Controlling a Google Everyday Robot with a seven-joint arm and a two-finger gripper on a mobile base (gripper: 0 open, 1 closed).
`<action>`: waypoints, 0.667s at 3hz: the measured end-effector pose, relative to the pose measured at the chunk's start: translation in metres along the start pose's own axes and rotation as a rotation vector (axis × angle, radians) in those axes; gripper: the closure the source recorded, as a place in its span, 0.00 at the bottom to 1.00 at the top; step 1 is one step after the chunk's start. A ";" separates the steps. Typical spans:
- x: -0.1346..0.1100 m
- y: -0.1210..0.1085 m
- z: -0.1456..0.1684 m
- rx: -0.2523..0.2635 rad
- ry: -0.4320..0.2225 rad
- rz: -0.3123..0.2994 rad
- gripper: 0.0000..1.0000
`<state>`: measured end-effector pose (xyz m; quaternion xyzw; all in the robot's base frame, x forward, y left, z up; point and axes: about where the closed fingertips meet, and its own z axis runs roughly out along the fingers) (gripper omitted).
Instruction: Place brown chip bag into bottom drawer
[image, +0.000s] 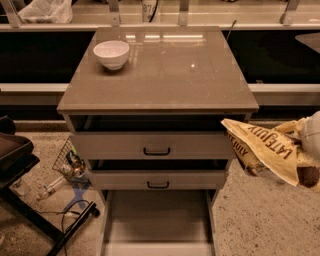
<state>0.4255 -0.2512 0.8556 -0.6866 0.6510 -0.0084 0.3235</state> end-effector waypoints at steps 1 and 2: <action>0.009 0.023 0.055 -0.033 -0.068 0.069 1.00; 0.024 0.064 0.132 -0.043 -0.175 0.170 1.00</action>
Offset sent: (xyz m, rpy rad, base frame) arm 0.0099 0.0601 -0.2500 0.3944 0.1477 -0.0920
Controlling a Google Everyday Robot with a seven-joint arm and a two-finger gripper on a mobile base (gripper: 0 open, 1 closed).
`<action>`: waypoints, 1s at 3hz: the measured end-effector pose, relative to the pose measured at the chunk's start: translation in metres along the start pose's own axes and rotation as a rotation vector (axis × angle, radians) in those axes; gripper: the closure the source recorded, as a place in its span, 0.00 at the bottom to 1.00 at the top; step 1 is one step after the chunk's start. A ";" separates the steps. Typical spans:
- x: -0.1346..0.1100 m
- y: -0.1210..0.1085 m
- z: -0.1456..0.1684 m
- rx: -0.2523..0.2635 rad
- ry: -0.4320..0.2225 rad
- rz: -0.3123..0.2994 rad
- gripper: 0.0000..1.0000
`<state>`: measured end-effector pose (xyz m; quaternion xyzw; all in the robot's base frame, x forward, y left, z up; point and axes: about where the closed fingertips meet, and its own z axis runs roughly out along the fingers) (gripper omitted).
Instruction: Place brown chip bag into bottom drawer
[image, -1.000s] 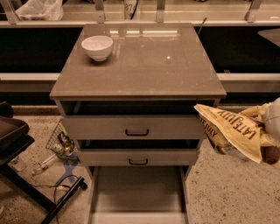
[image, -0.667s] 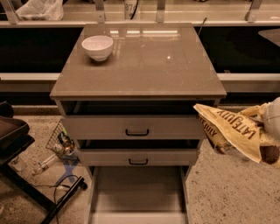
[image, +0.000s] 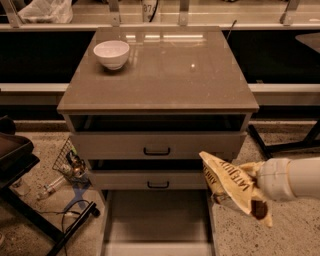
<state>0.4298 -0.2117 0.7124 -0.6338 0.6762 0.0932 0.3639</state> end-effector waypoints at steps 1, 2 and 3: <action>0.035 0.041 0.109 0.008 -0.119 0.070 1.00; 0.055 0.051 0.169 0.037 -0.156 0.101 1.00; 0.071 0.065 0.242 0.042 -0.191 0.162 1.00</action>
Offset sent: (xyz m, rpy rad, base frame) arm 0.0389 0.0880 -0.2450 0.2411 -0.0151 -0.0845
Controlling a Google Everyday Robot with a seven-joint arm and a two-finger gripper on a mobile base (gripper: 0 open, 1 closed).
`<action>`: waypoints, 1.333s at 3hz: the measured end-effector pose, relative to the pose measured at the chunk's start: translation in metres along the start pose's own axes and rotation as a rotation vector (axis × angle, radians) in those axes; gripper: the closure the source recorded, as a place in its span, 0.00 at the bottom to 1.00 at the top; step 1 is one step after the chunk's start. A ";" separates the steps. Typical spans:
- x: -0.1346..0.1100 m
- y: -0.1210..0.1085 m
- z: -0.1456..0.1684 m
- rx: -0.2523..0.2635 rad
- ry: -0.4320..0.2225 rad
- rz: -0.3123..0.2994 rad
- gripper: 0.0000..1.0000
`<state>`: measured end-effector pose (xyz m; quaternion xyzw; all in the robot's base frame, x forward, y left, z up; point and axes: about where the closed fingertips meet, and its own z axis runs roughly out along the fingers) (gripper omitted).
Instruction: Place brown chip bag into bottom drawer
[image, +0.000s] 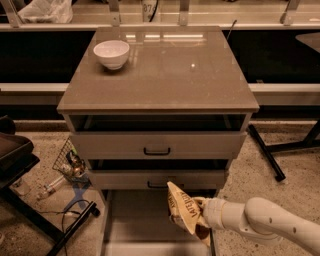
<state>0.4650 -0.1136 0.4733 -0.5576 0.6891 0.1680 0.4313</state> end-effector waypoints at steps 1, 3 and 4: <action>-0.002 0.002 -0.002 -0.006 -0.002 0.000 1.00; 0.015 0.009 0.019 -0.011 -0.003 0.028 1.00; 0.083 0.038 0.104 -0.061 0.014 0.088 1.00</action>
Offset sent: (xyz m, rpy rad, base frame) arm -0.0054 0.0098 -0.0300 0.0334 0.0526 -0.0206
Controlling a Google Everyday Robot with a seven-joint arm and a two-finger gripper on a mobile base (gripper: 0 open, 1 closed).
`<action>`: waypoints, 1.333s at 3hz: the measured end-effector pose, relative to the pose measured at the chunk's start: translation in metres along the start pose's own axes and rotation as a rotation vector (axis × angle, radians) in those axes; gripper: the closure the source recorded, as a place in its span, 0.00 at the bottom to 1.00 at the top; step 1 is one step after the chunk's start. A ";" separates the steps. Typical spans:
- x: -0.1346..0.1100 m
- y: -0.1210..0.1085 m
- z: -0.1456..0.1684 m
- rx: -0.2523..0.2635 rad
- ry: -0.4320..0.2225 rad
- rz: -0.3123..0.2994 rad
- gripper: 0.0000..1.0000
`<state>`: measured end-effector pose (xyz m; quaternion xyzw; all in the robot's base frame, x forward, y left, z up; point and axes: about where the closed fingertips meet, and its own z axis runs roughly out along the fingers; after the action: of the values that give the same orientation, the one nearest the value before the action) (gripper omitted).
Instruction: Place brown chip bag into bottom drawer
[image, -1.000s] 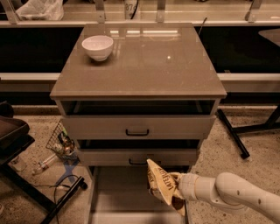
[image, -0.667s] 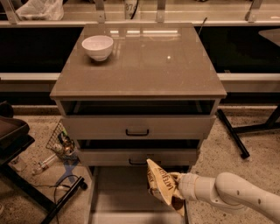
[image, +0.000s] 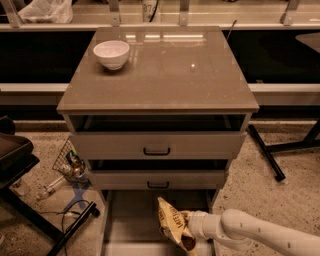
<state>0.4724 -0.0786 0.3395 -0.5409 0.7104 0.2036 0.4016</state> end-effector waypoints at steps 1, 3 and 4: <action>0.034 0.012 0.042 -0.037 0.006 0.023 1.00; 0.034 0.017 0.048 -0.044 0.001 0.030 0.52; 0.034 0.018 0.049 -0.046 0.000 0.030 0.29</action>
Offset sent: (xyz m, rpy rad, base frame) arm 0.0003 0.0128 -0.0485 0.0048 0.0366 0.0132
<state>0.4701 -0.0576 0.2810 -0.5392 0.7135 0.2261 0.3860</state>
